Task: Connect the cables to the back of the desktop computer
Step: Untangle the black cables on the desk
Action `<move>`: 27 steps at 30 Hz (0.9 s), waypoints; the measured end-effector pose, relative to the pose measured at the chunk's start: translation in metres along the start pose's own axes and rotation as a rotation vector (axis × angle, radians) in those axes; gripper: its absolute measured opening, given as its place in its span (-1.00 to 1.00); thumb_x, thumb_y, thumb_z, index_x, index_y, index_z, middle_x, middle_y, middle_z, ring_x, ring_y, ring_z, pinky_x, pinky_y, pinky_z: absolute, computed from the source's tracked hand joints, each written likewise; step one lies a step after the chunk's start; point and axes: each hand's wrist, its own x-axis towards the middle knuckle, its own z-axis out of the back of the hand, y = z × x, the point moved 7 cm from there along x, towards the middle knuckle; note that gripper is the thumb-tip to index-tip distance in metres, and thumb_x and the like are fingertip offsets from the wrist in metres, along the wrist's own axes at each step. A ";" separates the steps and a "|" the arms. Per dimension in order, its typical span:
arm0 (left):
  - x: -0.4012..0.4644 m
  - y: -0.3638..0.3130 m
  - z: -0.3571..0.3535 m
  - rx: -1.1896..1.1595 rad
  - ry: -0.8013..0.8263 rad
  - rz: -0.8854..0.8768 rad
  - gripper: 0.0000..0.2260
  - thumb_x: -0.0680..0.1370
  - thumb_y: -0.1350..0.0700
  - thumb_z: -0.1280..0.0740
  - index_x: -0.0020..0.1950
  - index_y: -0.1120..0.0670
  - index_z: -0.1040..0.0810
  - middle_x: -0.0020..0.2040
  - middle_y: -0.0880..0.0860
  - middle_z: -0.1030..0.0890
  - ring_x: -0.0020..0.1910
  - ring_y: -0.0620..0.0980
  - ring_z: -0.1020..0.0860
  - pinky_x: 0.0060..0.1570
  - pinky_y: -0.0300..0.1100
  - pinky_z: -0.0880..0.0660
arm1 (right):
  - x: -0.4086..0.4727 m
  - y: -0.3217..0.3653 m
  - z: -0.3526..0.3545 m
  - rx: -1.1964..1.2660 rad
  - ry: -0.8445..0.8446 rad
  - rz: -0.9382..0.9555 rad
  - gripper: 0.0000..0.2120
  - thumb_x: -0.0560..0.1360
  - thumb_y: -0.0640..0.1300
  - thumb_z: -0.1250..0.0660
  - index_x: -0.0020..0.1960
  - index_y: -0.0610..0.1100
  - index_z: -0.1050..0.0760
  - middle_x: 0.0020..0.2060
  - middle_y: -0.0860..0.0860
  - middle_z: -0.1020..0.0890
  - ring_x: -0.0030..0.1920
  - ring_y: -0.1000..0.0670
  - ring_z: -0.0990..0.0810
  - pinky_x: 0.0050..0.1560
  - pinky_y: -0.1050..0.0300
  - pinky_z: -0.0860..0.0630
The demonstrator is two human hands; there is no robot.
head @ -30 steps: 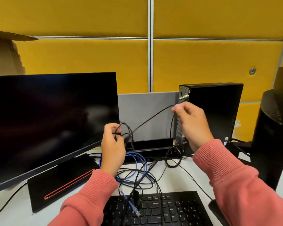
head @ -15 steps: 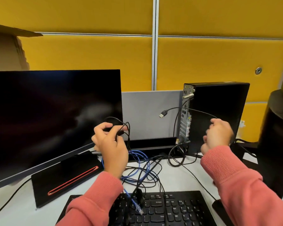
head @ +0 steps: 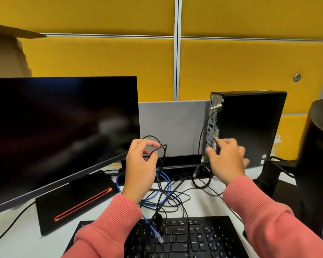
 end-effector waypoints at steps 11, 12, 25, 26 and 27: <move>-0.004 -0.011 -0.017 -0.060 0.034 -0.002 -0.55 0.50 0.41 -0.35 0.16 -0.12 -0.52 -0.04 -0.05 -0.61 -0.21 -0.15 -0.59 -0.16 -0.29 -0.52 | -0.071 0.094 -0.002 0.443 0.219 0.563 -0.62 0.52 -0.20 -0.44 0.28 0.08 -0.52 0.01 0.17 -0.60 0.00 0.18 -0.59 0.00 0.37 -0.51; -0.004 -0.012 -0.016 -0.077 0.038 -0.014 -0.55 0.50 0.41 -0.37 0.17 -0.11 -0.53 -0.06 -0.05 -0.62 -0.20 -0.13 -0.60 -0.15 -0.28 -0.53 | -0.067 0.091 -0.004 0.480 0.206 0.510 -0.62 0.52 -0.25 -0.44 0.27 0.06 -0.55 -0.04 0.14 -0.62 -0.06 0.16 -0.61 -0.03 0.37 -0.53; 0.002 -0.005 0.032 -0.051 -0.282 -0.097 -0.83 0.57 0.23 -0.46 0.07 -0.02 -0.71 0.01 0.04 -0.61 -0.09 -0.05 -0.61 -0.02 -0.20 -0.59 | -0.032 0.054 0.015 0.497 0.043 0.262 -0.77 0.46 -0.37 -0.45 -0.20 -0.05 -0.65 -0.29 0.04 -0.67 -0.30 0.12 -0.60 -0.15 0.23 -0.58; 0.006 0.007 0.032 -0.120 -0.246 0.019 -0.83 0.59 0.25 -0.43 0.07 -0.01 -0.70 -0.05 0.06 -0.66 -0.16 -0.05 -0.64 -0.05 -0.12 -0.63 | -0.028 0.044 0.016 0.528 0.028 0.192 -0.77 0.46 -0.39 -0.44 -0.21 -0.06 -0.64 -0.30 0.00 -0.68 -0.28 0.06 -0.64 -0.15 0.15 -0.63; 0.009 0.018 0.032 -0.181 -0.215 0.127 -0.82 0.60 0.27 -0.39 0.08 0.00 -0.69 -0.10 0.09 -0.68 -0.22 -0.04 -0.66 -0.09 -0.08 -0.66 | -0.025 0.035 0.018 0.574 0.017 0.132 -0.77 0.46 -0.41 -0.42 -0.21 -0.09 -0.63 -0.29 -0.06 -0.69 -0.27 0.02 -0.68 -0.16 0.10 -0.65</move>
